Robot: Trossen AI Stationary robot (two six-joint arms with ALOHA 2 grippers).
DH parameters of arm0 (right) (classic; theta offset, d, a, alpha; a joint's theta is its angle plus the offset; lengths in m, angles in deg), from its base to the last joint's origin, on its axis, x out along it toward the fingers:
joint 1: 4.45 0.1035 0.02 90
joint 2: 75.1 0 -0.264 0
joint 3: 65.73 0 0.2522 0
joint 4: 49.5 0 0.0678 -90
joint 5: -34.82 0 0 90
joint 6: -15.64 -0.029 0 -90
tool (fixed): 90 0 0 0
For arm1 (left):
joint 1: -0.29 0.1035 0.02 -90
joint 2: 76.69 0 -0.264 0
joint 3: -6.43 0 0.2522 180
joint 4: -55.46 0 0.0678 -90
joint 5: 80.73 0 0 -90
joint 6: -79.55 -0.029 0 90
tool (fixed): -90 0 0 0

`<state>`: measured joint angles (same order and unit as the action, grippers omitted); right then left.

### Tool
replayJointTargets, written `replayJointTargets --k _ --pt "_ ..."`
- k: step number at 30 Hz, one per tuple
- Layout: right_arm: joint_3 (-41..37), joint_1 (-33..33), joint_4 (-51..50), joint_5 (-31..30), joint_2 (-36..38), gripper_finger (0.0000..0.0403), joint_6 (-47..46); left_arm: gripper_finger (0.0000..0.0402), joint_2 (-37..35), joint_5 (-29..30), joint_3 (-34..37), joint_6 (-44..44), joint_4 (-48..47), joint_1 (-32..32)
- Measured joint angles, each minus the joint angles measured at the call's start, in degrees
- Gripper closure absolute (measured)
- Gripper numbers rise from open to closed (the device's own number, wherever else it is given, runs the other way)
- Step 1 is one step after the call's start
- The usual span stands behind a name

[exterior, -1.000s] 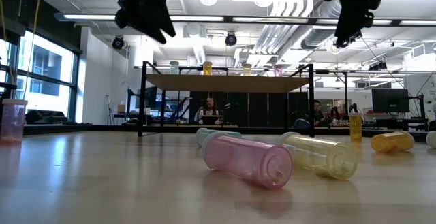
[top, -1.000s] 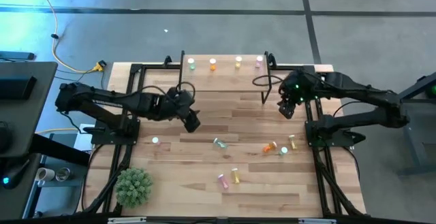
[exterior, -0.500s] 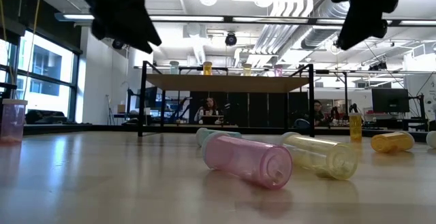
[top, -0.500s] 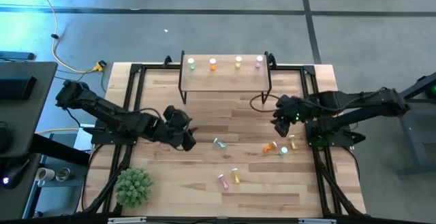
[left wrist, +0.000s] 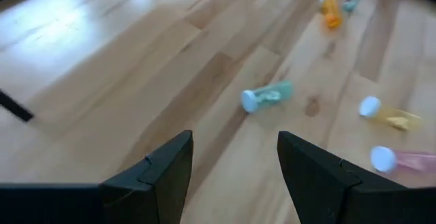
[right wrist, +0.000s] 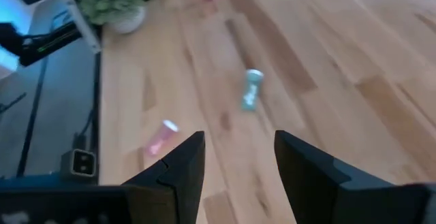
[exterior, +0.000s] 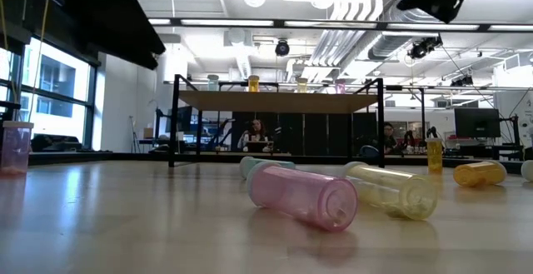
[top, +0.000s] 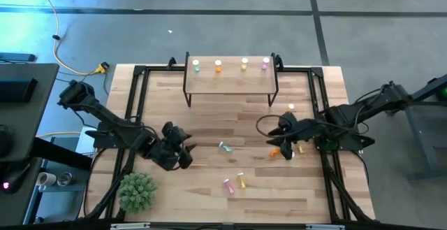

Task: Pick and place medicine bottles onto shelf by color
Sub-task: Put the top violet pill bottle on the shelf aligned with the other violet pill bottle

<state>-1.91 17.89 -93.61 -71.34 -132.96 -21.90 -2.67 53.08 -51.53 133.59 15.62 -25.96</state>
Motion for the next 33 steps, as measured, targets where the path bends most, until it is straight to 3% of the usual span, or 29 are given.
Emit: replayJointTargets --k 10,17,24,33 --pt "0.0 2.5 5.4 -0.3 -6.6 0.0235 1.6 0.0200 0.0 9.2 0.0 5.9 0.5 -10.4" --pt "0.0 2.5 6.9 -0.3 -9.2 0.0235 1.6 0.0200 0.0 9.3 0.0 8.5 -2.1 -15.3" --pt "0.0 2.5 7.6 -0.2 -9.3 0.0235 2.0 0.0200 -3.4 2.6 0.0 17.4 -16.0 -16.4" --pt "0.0 2.2 7.6 -0.2 -9.3 0.0235 5.7 0.0200 -10.9 -6.6 0.0 35.6 -33.5 -15.4"
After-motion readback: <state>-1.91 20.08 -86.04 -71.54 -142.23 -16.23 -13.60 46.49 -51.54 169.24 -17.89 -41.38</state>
